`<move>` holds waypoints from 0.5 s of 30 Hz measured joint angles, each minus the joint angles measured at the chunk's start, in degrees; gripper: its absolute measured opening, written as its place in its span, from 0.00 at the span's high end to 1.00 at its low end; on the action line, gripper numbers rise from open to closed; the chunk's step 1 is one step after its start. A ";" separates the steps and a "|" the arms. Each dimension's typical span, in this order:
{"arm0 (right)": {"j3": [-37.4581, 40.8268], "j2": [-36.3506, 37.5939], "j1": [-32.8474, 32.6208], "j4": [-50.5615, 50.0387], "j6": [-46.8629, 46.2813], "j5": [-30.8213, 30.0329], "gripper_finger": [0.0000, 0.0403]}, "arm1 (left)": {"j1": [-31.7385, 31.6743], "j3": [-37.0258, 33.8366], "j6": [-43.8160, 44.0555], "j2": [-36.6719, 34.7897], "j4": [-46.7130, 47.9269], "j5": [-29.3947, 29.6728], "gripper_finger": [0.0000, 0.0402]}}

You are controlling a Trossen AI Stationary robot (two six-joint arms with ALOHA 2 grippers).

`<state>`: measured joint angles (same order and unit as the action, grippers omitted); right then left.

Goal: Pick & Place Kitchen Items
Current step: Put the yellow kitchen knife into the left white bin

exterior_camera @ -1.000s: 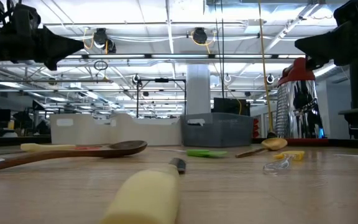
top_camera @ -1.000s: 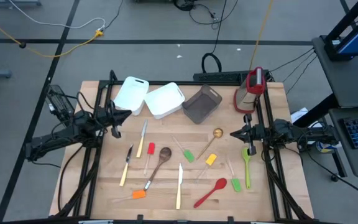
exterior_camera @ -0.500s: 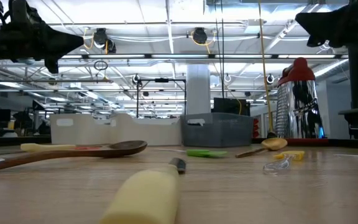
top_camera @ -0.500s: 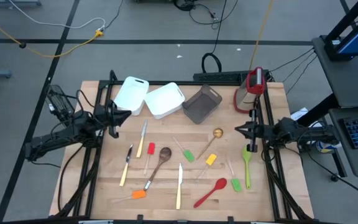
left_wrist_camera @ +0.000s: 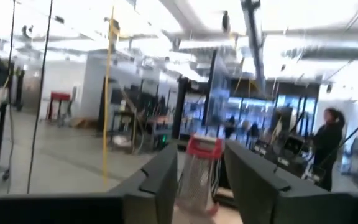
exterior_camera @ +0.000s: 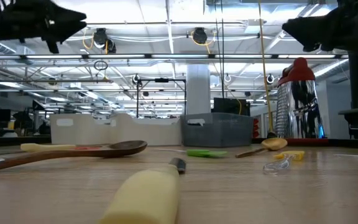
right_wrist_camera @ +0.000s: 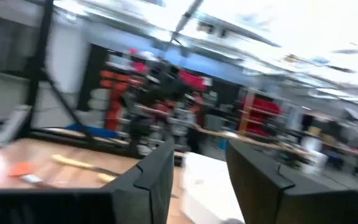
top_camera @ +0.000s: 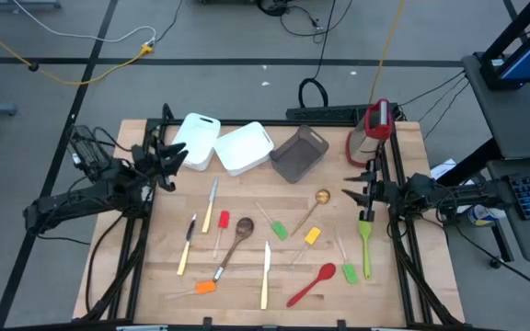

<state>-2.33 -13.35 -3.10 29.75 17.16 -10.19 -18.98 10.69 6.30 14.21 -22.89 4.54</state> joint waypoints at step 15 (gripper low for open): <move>0.00 -9.51 2.51 3.82 -0.57 -6.34 0.65 | 0.00 41.26 6.62 28.74 54.57 6.31 0.68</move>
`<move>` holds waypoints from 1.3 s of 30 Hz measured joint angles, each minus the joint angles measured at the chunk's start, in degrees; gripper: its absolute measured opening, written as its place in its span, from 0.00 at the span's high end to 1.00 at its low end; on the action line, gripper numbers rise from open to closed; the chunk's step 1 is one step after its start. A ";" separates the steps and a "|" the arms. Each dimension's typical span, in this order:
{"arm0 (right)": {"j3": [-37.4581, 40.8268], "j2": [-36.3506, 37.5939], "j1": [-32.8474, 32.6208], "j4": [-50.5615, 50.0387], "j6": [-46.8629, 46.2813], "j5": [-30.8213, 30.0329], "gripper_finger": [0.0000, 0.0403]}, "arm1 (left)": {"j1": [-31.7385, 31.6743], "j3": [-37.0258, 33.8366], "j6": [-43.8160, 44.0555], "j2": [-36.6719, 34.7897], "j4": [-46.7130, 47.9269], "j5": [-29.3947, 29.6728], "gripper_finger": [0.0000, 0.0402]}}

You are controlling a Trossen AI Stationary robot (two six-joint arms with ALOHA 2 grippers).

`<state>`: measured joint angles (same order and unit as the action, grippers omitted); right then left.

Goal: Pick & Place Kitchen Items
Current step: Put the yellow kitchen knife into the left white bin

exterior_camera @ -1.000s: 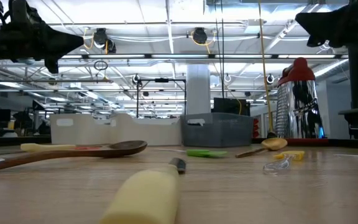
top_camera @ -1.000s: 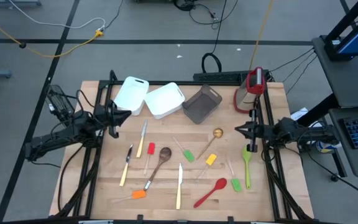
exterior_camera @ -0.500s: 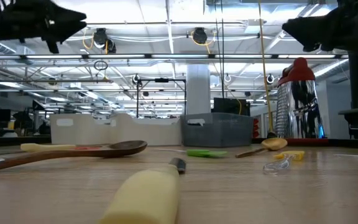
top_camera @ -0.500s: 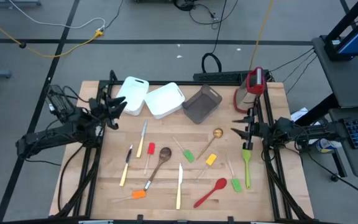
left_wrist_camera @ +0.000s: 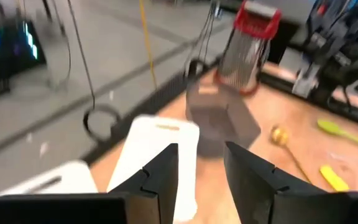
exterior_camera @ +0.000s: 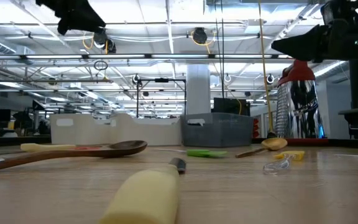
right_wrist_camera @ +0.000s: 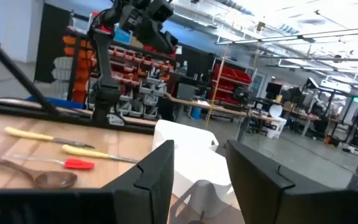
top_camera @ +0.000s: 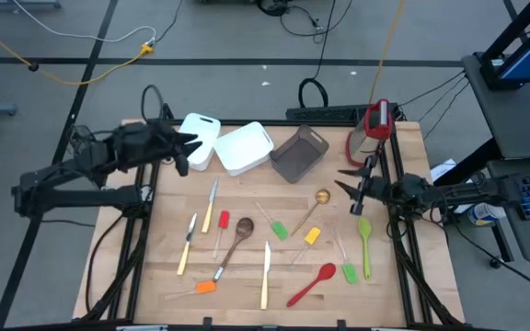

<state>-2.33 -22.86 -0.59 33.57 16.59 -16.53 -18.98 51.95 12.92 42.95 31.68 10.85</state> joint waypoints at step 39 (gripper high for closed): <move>0.00 -0.84 2.13 -0.05 -0.91 -4.39 0.65 | 41.21 5.79 80.17 31.80 38.38 -13.40 0.68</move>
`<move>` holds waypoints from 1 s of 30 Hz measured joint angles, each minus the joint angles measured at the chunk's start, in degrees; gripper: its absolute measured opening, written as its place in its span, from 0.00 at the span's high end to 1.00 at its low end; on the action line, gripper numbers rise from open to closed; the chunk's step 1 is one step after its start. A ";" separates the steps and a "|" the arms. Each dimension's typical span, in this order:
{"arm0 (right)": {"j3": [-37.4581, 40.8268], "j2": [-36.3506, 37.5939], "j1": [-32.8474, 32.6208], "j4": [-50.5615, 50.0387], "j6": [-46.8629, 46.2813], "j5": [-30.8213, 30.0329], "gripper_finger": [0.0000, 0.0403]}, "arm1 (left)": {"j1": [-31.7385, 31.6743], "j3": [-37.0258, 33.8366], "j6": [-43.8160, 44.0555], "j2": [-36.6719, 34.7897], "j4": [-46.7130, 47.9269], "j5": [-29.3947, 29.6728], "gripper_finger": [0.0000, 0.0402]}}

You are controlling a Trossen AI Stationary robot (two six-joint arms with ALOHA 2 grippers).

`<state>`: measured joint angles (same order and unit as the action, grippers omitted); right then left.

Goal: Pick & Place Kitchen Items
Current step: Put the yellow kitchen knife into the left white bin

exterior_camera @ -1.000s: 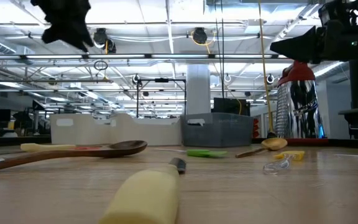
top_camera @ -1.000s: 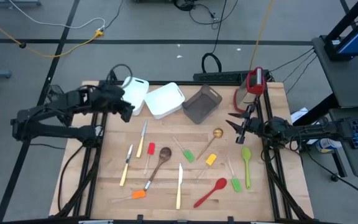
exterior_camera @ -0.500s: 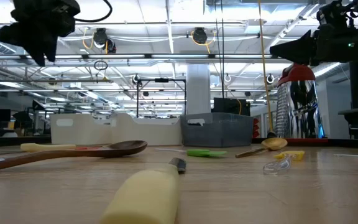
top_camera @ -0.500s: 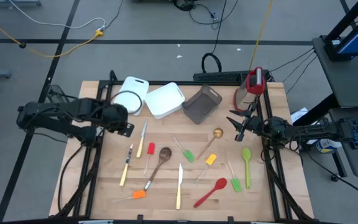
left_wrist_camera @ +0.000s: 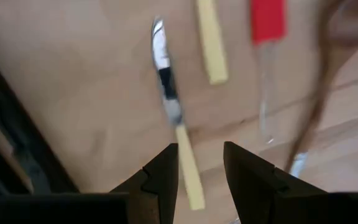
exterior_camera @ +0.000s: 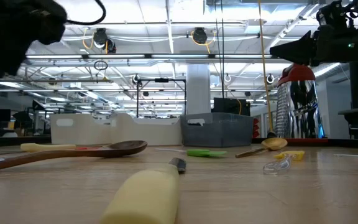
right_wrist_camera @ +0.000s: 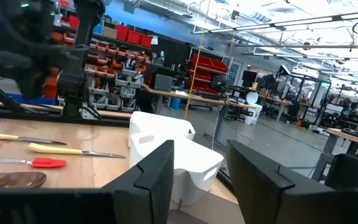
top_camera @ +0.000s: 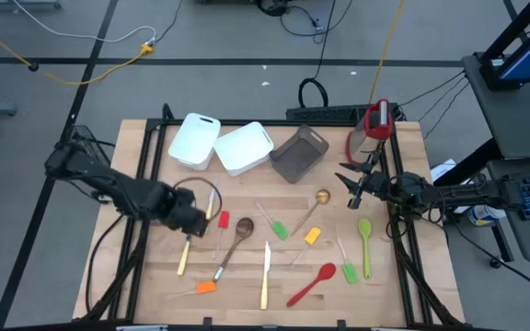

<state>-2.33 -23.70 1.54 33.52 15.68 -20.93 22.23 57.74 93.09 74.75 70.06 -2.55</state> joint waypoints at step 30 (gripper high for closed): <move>0.00 -0.09 0.00 -2.63 -3.10 0.07 0.65 | 4.65 -17.93 5.23 10.61 -28.98 -9.40 0.68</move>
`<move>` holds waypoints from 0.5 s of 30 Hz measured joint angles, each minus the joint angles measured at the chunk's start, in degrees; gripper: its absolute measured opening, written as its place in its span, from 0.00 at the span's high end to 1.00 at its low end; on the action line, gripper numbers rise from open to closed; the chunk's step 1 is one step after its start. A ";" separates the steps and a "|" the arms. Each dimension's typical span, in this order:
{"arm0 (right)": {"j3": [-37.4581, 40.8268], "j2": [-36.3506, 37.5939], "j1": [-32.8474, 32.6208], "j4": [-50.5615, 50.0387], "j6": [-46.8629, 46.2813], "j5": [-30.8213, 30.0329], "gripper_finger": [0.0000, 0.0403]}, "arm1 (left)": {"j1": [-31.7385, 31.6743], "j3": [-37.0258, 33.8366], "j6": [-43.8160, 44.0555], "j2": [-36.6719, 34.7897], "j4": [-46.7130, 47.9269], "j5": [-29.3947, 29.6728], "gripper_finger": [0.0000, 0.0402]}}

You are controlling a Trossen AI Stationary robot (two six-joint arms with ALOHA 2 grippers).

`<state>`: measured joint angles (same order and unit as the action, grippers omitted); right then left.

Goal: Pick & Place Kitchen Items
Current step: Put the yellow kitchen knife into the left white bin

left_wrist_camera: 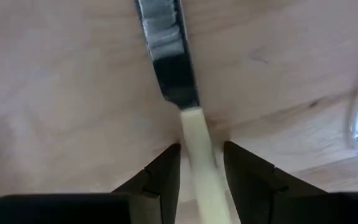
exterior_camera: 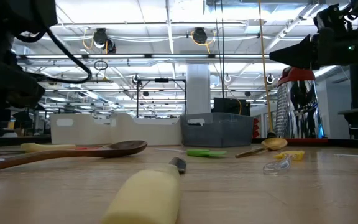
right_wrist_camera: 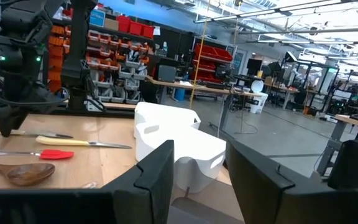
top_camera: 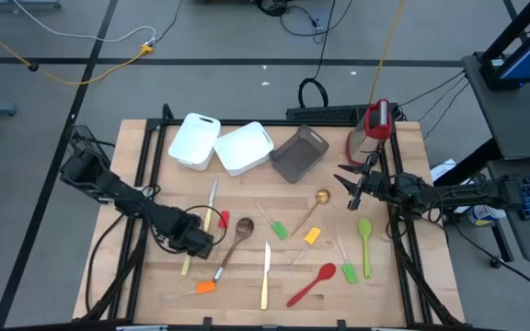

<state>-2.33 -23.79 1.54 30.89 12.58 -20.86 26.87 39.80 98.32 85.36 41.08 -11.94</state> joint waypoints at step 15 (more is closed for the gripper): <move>0.00 0.00 0.00 0.13 0.09 0.00 0.65 | 0.09 -2.31 4.39 -0.25 -1.28 5.02 0.94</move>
<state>-2.33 -23.79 1.54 31.03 12.67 -20.86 26.96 37.50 102.71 85.11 39.80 -6.92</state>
